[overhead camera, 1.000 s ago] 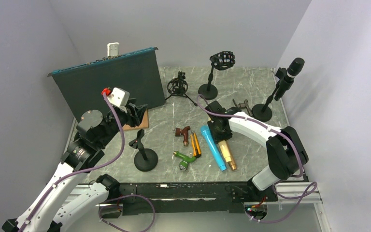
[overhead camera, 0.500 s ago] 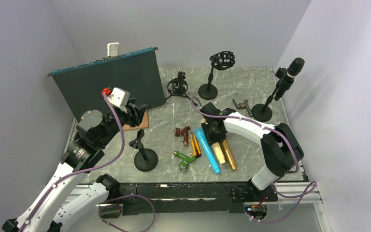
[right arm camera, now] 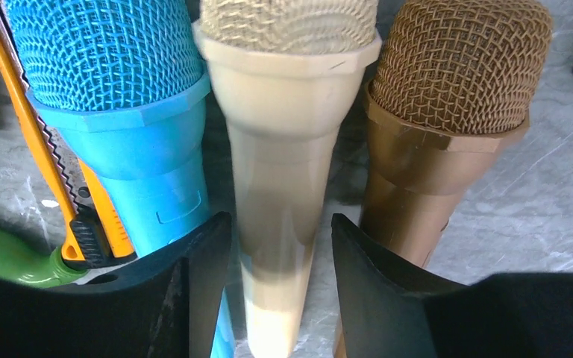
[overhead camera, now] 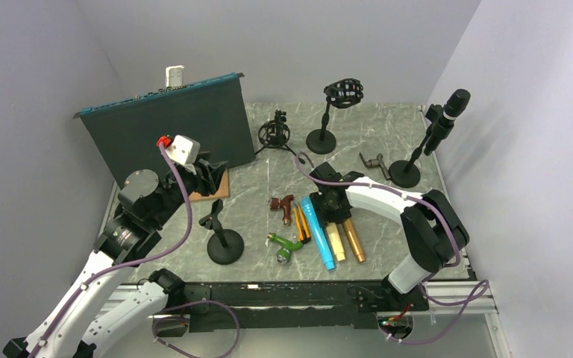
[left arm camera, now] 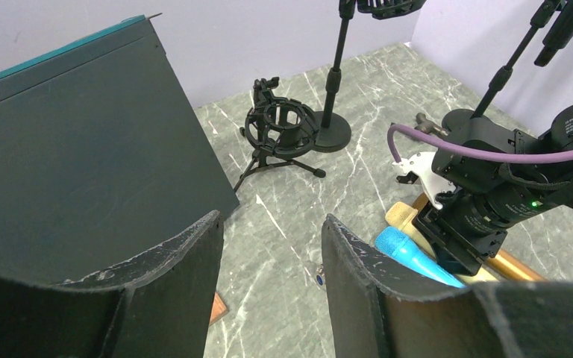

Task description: Remove the microphone from the stand

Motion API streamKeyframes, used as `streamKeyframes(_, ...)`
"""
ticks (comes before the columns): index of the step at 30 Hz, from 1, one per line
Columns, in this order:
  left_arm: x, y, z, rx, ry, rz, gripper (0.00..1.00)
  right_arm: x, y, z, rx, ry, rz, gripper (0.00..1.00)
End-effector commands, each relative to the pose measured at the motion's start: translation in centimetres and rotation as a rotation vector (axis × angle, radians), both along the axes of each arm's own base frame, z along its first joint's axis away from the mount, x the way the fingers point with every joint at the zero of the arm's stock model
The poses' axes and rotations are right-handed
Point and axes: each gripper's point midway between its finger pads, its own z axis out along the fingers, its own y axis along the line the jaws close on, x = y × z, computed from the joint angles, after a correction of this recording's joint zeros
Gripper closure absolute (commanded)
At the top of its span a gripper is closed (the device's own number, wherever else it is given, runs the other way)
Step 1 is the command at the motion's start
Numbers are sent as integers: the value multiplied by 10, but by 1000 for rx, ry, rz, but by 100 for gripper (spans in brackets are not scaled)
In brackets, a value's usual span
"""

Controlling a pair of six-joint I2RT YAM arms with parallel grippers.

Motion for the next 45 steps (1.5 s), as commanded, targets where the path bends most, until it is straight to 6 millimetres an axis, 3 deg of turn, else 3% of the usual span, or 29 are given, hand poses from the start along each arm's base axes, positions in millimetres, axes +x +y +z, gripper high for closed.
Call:
streamKeyframes(1,-3,-2,16,-37,-37,-13,45,8,6,8,39,-51,-24,45)
streamKeyframes(4,-4,-2,16,-39,-37,-18,45,13,3,18,27,-85,-36,44)
streamKeyframes(9,-6,-1,20,-46,-46,-19,45,38,9,63,70,-221,-43,36)
streamKeyframes(14,-8,0,23,-50,-52,-19,45,88,5,133,64,-387,-76,29)
streamKeyframes(17,-12,4,27,-59,-66,-12,45,122,-3,185,74,-504,-136,28)
streamKeyframes(23,-13,5,28,-65,-70,-12,45,179,-6,287,262,-750,-233,28)
streamKeyframes(29,-15,4,30,-75,-75,-20,45,224,-1,352,345,-851,-227,28)
streamKeyframes(34,-18,5,32,-83,-82,-21,45,251,-7,374,267,-874,-230,30)
streamKeyframes(39,-17,4,31,-81,-78,-22,45,261,-9,385,263,-957,-228,29)
streamKeyframes(45,-15,2,29,-74,-69,-25,45,277,2,371,271,-941,-199,30)
